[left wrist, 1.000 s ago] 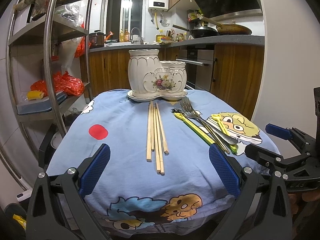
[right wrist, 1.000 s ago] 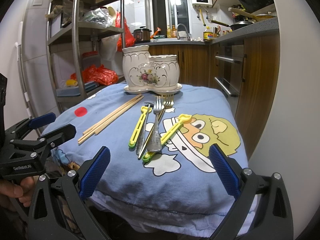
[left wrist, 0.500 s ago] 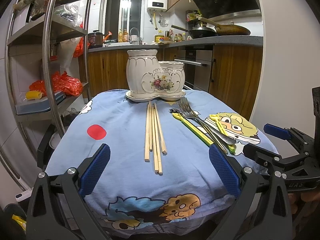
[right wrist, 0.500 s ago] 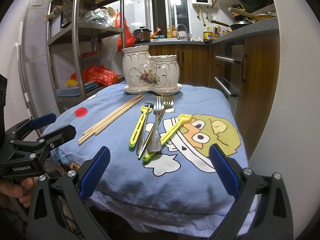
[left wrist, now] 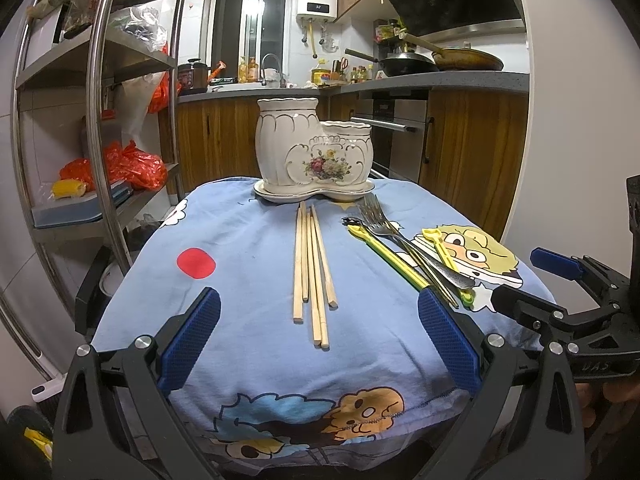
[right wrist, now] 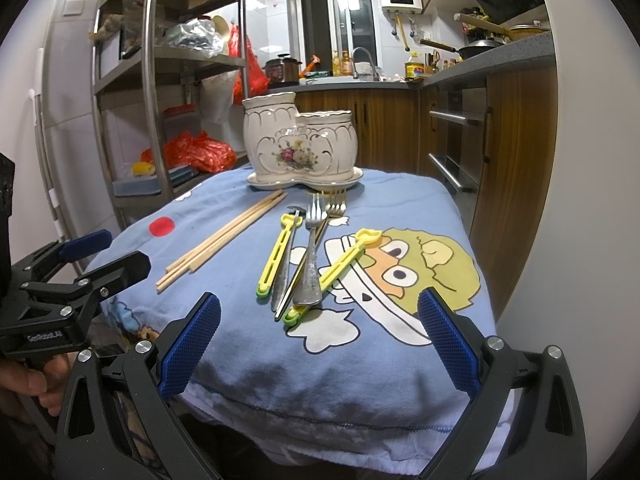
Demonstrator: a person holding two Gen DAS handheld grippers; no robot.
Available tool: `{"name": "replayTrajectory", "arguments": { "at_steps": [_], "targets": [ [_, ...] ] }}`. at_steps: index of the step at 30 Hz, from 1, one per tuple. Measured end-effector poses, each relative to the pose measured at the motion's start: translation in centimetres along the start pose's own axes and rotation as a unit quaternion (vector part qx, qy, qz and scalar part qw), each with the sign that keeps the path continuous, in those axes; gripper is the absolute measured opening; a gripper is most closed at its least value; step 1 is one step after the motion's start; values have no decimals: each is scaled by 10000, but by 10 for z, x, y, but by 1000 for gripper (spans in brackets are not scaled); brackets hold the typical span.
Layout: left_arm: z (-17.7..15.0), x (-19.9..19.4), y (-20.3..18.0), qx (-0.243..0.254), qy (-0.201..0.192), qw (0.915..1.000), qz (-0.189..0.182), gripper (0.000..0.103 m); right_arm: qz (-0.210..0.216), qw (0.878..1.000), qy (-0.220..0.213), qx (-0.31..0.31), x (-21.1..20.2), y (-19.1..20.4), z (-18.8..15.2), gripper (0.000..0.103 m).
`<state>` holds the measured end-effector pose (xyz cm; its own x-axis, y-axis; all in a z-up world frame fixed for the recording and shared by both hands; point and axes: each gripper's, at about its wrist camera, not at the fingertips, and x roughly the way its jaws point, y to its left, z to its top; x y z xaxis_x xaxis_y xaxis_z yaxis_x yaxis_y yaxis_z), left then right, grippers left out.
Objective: Organize utensils
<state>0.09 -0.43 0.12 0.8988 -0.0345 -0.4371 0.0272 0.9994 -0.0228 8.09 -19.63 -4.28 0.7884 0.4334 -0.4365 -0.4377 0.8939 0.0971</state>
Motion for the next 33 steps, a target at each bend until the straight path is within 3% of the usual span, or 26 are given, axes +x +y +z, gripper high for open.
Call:
{"name": "replayTrajectory", "arguments": {
  "at_steps": [14,28,33],
  "targets": [
    [11,13,15,6,80,9998,157,96,-80,9998,73,182,6,-10,7,98],
    [33,53,22,148,549,9984,-42,66,-56,9986,350,385,29,-26,24,96],
    [44,78,28,198,806,9965,-68,54,-42,9980,541,314,40,-29,31,86]
  ]
}}
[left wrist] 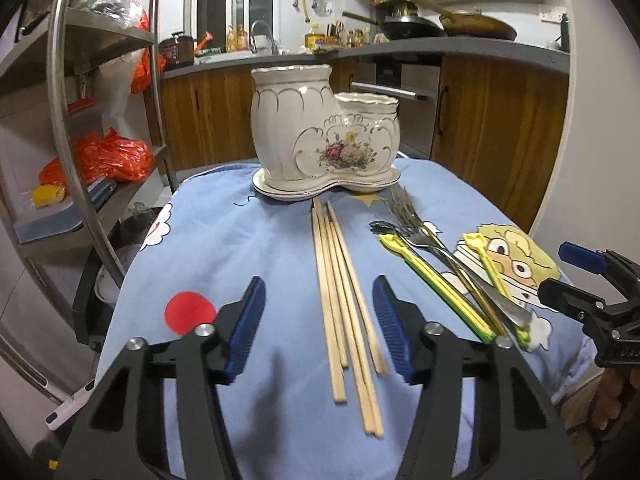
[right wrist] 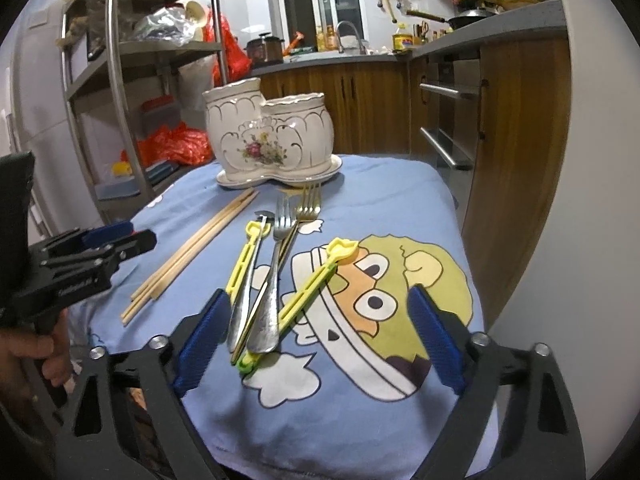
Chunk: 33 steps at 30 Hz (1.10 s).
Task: Organize utensils
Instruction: 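Grasp a wooden chopstick with the left tool while the right tool grasps a yellow plastic utensil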
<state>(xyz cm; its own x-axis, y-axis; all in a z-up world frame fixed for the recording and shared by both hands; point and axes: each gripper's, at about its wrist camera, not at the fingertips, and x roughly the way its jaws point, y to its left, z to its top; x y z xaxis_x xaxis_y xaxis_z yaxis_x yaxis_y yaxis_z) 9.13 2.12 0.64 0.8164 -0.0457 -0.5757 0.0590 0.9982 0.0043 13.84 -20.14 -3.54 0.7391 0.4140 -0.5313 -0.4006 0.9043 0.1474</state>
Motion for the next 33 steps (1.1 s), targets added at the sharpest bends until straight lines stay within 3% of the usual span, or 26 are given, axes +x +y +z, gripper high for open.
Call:
{"name": "replayTrajectory", "arguments": {
  "at_steps": [5,13,24,28,33],
  "targets": [
    [10,26,10,-20,369,9993,-38,41,-41,9998,188,-14,13,-7,10,75],
    [16,56,14,-14,789,9968,-106,35,-110,9988,474,-11,32,-13,13,64],
    [23,73,12,48,1043,9943,-195,32,-138,9977,664,-2,44,-19,13,58],
    [25,77,9,142,1132,9934,-142,27,-134,9974,709,32,47,-21,14,55],
    [24,75,21,-152,1091,9934,-306,14,-126,9969,767,83,51,-23,17,52]
  ]
}}
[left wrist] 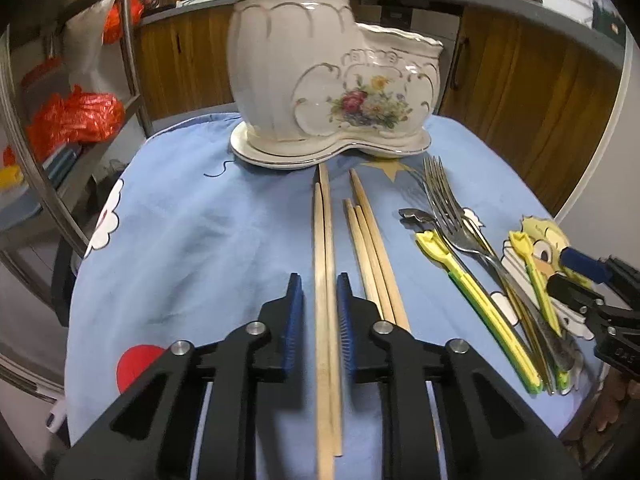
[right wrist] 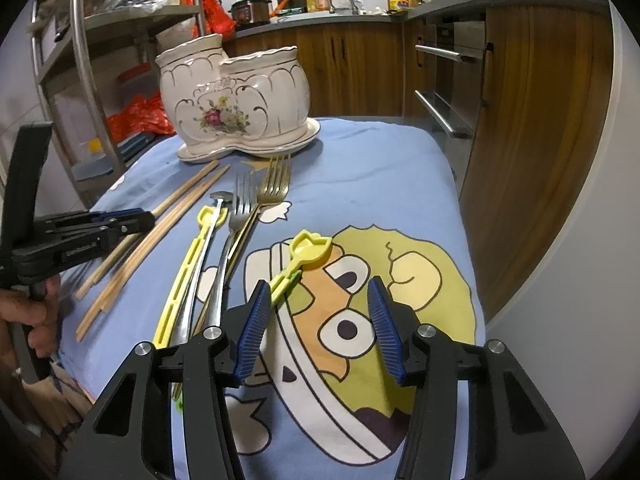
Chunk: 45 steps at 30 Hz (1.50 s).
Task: Organize utensils
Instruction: 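Grasp a wooden chopstick with the left tool while the right tool grasps a yellow plastic utensil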
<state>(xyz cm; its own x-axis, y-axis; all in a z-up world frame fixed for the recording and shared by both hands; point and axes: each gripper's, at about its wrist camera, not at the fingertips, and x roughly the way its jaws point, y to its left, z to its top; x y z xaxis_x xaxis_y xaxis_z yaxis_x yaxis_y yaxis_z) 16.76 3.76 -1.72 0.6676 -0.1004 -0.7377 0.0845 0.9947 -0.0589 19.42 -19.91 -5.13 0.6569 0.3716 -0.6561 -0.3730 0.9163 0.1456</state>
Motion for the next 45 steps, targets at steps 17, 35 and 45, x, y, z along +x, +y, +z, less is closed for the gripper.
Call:
{"name": "replayTrajectory", "arguments": {
  "at_steps": [17,35,45],
  "targets": [
    [-6,-9,14,-170,15,9996,-204,11,354,9970,568,-394,18,18,16,21],
    [8,2,18,42,362,9993,-5,11,377,9890,1265,-662,23,-1,31,12],
    [37,18,23,527,1550,9865,-76,11,250,9703,2162,-1054,36,9,49,12]
  ]
}}
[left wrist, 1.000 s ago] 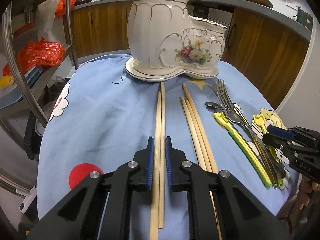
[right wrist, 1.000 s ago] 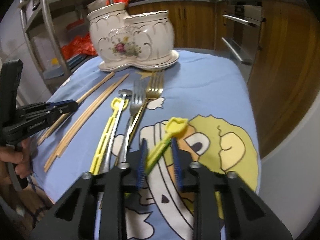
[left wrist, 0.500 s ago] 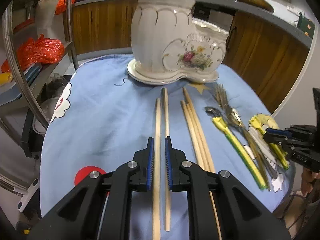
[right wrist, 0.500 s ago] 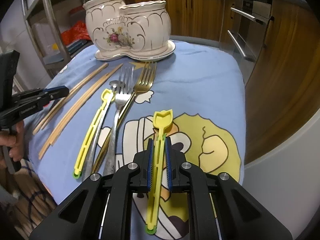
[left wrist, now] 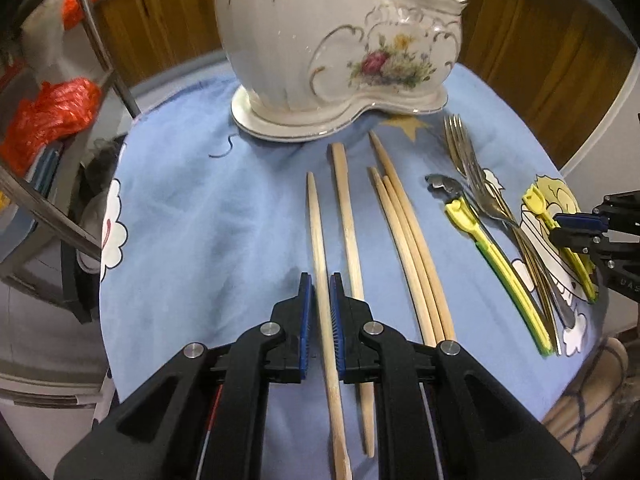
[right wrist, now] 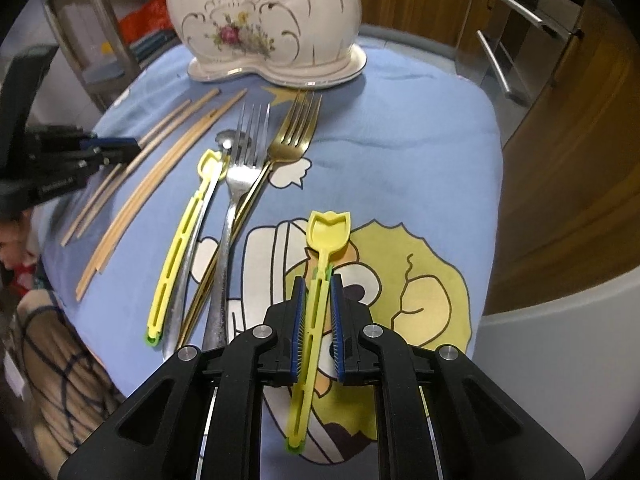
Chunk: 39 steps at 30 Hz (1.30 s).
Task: Organize utensils
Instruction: 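Grasp a wooden chopstick with the left tool while the right tool grasps a yellow plastic utensil, then lift the chopstick with the left tool while the right tool lifts the yellow utensil toward the holder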
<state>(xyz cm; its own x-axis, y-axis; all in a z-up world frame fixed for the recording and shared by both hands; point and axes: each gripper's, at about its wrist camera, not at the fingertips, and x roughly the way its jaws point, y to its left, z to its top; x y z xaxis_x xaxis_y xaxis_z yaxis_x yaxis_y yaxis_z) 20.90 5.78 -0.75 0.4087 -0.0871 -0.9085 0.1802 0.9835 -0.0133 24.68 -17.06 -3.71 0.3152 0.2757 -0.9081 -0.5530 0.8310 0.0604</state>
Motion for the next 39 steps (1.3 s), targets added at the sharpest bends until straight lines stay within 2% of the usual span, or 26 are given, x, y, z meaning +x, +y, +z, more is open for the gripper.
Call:
{"name": "replayTrajectory", "arguments": {
  "at_steps": [5,8,10,11,13,19,23,27,32,37,39],
  "targets": [
    [13,3,11,-81,570,9981,-213,11,-44,9989,459,-16,4,1,10,14],
    [18,6,14,-73,771,9967,-242,11,-140,9977,660,-64,5,4,14,14],
    [19,6,14,-38,793,9967,-194,10,-191,9972,713,-74,5,6,16,14],
    [20,6,13,-21,772,9969,-151,5,-179,9973,710,-59,5,7,16,13],
    [17,6,15,-45,637,9979,-101,5,-119,9979,629,43,4,6,15,10],
    [-5,-11,26,-441,-121,9988,-189,4,146,9987,82,489,-9,-11,15,10],
    [-17,-38,43,-744,-811,9935,-276,4,378,9948,-617,715,-34,-21,15,10],
    [-21,-67,53,-1014,-1675,9797,-428,4,512,9847,-1423,868,-62,-22,17,10],
    [-13,-100,47,-1127,-2845,9505,-537,4,728,9582,-2565,1033,-88,-22,27,10],
    [6,-106,44,-1218,-3419,9291,-705,4,999,9309,-3307,1185,-97,-22,49,10],
    [18,-110,41,-1169,-3593,9233,-692,4,952,9242,-3503,1188,-97,-20,58,10]
  ]
}}
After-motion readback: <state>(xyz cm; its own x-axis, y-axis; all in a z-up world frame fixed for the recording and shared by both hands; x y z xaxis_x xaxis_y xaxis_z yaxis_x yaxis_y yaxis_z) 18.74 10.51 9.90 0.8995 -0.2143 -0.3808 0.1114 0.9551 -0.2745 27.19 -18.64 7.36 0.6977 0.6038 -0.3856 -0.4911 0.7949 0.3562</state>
